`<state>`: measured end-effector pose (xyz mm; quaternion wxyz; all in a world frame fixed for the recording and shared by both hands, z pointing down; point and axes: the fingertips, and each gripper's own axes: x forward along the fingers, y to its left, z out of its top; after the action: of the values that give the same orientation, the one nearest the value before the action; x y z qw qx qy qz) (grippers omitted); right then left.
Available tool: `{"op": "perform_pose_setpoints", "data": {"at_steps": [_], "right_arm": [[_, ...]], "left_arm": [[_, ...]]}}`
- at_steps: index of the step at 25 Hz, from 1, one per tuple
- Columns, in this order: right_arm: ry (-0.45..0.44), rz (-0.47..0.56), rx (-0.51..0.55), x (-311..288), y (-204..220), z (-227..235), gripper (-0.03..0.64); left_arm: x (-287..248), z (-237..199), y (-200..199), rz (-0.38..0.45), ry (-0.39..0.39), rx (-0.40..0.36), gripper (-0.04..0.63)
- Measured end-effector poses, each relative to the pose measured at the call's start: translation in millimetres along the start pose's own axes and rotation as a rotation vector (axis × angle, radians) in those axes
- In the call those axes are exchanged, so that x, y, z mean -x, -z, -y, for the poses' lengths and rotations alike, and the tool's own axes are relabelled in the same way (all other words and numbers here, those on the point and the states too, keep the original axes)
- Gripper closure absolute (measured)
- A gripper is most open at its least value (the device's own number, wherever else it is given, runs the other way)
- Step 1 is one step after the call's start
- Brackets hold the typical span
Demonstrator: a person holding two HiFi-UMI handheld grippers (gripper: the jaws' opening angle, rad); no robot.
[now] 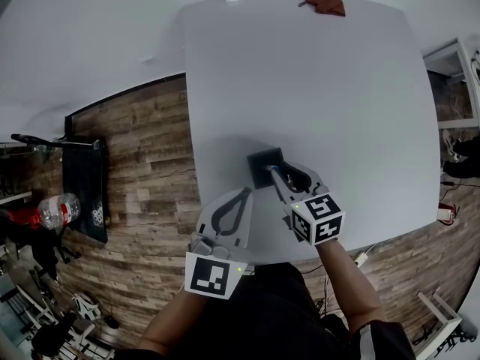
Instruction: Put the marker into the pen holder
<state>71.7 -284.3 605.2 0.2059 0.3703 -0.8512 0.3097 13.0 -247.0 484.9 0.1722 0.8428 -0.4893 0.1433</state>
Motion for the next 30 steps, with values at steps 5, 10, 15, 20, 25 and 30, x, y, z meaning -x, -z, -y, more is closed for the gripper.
{"op": "perform_pose_setpoints", "data": {"at_steps": [5, 10, 15, 20, 25, 30], "right_arm": [[0.039, 0.016, 0.044, 9, -6, 3, 0.514], [0.066, 0.066, 0.058, 25, -20, 3, 0.512], [0.053, 0.115, 0.046, 45, -33, -9, 0.513], [0.014, 0.154, 0.054, 64, -43, -30, 0.515], [0.006, 0.215, 0.081, 87, -62, -46, 0.551], [0.007, 0.269, 0.112, 109, -75, -63, 0.572]], "left_arm": [[0, 4, -2, 0.003, 0.011, -0.014, 0.589], [-2, 9, -6, 0.014, 0.026, -0.020, 0.589], [-1, 19, -13, 0.032, 0.046, -0.038, 0.589], [4, 32, -20, 0.050, 0.068, -0.048, 0.589], [12, 41, -32, 0.073, 0.079, -0.066, 0.589], [25, 48, -39, 0.089, 0.091, -0.079, 0.589]]}}
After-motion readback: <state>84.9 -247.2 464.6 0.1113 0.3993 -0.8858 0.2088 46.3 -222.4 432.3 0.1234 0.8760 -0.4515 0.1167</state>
